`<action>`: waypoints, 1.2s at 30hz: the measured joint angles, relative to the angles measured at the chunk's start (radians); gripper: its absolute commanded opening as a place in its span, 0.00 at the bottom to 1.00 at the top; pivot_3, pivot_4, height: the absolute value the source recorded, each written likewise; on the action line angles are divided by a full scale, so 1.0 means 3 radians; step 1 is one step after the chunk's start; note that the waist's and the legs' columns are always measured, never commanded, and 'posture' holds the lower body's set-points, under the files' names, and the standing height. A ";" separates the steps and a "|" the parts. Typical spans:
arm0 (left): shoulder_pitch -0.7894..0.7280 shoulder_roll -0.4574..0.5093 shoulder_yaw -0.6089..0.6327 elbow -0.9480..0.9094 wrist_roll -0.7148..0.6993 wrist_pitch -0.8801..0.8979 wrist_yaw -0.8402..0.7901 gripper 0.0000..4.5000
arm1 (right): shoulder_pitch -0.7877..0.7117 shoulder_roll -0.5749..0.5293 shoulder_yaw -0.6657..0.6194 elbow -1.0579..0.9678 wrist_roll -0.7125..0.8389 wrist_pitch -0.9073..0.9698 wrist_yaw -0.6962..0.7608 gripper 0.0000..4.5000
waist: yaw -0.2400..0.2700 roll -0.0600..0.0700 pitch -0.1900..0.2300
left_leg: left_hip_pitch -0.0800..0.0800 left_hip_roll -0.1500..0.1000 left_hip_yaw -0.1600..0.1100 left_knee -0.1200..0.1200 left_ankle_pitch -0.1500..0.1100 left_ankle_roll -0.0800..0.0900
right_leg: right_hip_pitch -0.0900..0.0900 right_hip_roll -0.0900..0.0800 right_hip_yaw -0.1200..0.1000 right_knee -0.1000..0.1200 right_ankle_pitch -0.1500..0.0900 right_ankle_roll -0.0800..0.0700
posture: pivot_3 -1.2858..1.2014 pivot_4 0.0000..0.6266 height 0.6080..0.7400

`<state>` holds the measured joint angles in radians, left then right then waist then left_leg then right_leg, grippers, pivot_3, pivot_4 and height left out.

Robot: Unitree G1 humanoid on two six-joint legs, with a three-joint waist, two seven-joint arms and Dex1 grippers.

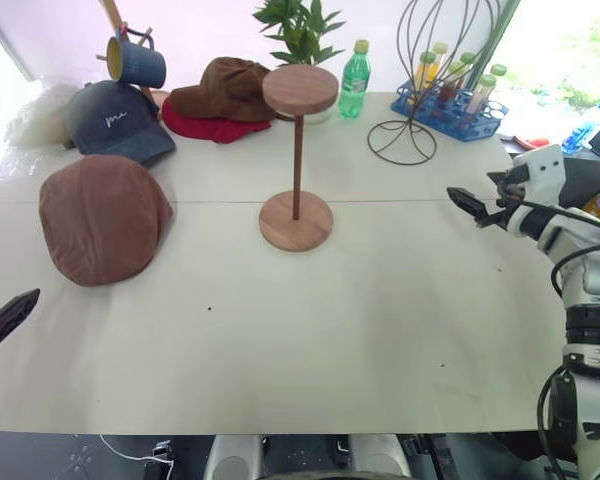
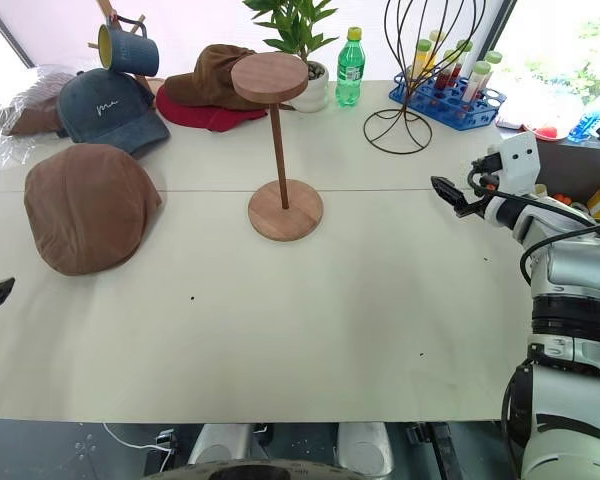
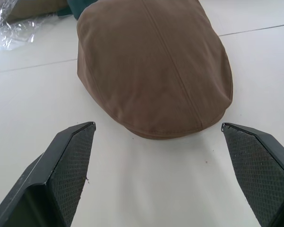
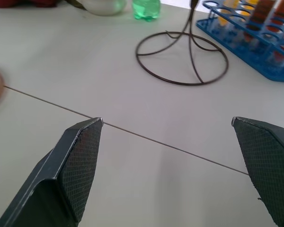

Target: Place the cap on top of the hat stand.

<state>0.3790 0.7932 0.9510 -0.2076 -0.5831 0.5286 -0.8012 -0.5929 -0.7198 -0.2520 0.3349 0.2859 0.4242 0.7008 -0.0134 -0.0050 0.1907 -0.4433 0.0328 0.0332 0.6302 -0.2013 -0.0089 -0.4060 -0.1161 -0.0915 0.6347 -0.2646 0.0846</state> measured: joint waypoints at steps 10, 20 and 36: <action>-0.0002 0.0004 -0.0051 -0.0004 -0.0057 0.0052 -0.0012 0.99 | 0.0000 -0.0031 0.0001 -0.0015 0.0011 0.0000 0.0091 1.00 | 0.0001 0.0000 0.0000 | 0.0001 0.0001 0.0003 0.0000 0.0000 0.0000 | -0.0001 0.0000 0.0004 0.0000 0.0000 -0.0001 | 0.52 0.24 1.00; -0.0010 0.0004 -0.0051 0.0035 -0.0061 0.0051 -0.0013 0.99 | 0.0024 -0.0031 0.0001 -0.0133 0.0112 0.0064 0.0211 1.00 | 0.0001 -0.0001 0.0000 | 0.0001 0.0001 0.0005 0.0000 0.0000 0.0000 | -0.0002 0.0000 0.0005 0.0000 0.0001 0.0001 | 0.52 0.24 1.00; -0.0150 0.0244 -0.0220 -0.0171 -0.0152 0.0110 -0.0361 0.99 | -0.0042 -0.0537 0.0206 -0.0754 0.0634 0.0663 0.1274 1.00 | 0.0003 0.0000 0.0000 | 0.0001 0.0003 0.0009 -0.0001 0.0000 0.0000 | -0.0005 0.0000 0.0009 0.0002 0.0005 0.0006 | 0.52 0.24 1.00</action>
<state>0.3341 0.8665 0.8850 -0.2589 -0.6286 0.5614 -0.9095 -0.6054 -0.8808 -0.1902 0.1088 0.4763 0.6230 1.0830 -0.0124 -0.0049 0.1908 -0.4430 0.0338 0.0360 0.6297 -0.2013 -0.0089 -0.4077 -0.1160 -0.0886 0.6352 -0.2632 0.0865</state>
